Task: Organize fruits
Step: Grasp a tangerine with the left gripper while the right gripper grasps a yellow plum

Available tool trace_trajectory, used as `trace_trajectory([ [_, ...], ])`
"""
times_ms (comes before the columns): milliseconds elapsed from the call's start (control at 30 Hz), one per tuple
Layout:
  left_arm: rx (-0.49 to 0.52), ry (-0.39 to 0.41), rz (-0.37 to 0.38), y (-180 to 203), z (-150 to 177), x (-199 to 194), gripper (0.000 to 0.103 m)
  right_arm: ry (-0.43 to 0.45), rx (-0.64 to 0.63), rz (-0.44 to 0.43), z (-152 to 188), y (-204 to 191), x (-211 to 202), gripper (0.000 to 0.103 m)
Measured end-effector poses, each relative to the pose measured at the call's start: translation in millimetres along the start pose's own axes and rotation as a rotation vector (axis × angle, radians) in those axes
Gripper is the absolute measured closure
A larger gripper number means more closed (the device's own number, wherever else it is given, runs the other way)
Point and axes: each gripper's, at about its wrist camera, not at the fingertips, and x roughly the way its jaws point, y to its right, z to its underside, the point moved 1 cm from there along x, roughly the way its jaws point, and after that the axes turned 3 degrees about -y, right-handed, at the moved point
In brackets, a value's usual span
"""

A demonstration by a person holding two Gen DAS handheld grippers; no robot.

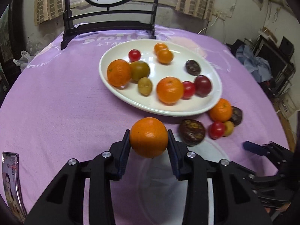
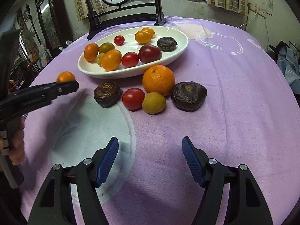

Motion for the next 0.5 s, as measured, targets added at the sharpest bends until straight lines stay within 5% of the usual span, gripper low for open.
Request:
trace_trajectory([
  [167, 0.043, 0.003, 0.043, 6.3, 8.8, -0.5, 0.066, 0.006, -0.023, 0.044, -3.1, -4.0, 2.3, 0.056],
  [500, 0.008, 0.006, 0.089, -6.8, 7.8, -2.1, 0.066, -0.031, -0.044, 0.087, -35.0, -4.5, 20.7, 0.074],
])
